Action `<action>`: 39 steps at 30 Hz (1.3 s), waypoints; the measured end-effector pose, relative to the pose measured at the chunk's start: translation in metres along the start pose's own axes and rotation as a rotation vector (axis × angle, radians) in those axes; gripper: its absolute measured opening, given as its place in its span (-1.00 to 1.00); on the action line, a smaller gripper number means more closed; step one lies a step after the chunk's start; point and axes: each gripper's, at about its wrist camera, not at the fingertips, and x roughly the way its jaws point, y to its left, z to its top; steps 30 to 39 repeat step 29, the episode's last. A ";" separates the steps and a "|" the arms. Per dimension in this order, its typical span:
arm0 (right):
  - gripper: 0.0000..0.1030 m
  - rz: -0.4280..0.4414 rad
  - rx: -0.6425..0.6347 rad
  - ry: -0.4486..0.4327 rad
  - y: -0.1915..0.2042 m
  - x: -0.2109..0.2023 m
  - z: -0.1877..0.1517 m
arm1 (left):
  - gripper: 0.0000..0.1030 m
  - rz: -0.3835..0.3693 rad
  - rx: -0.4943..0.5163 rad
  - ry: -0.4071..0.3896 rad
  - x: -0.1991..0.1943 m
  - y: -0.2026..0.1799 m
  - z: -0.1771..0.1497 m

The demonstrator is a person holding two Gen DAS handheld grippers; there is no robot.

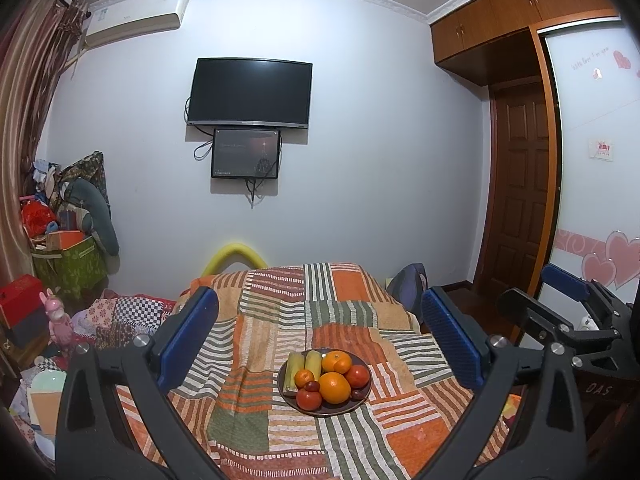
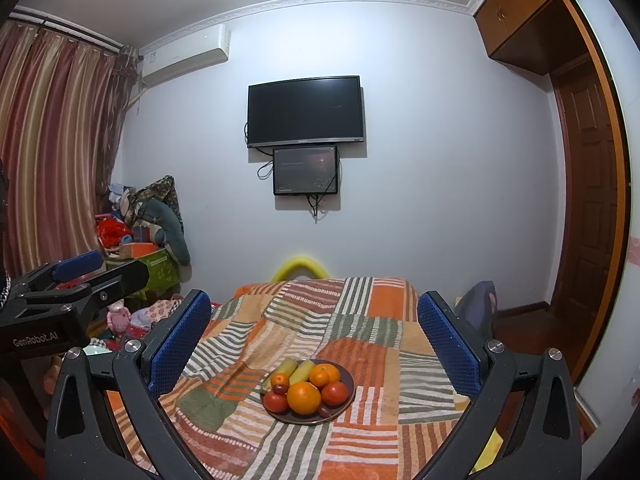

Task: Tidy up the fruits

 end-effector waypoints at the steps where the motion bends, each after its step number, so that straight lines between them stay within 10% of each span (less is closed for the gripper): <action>1: 1.00 -0.001 0.000 -0.001 0.000 0.000 0.000 | 1.00 0.001 0.000 0.002 0.000 0.000 0.000; 39: 1.00 -0.024 0.000 0.023 -0.006 0.007 -0.002 | 1.00 -0.030 -0.001 0.027 0.009 -0.001 -0.009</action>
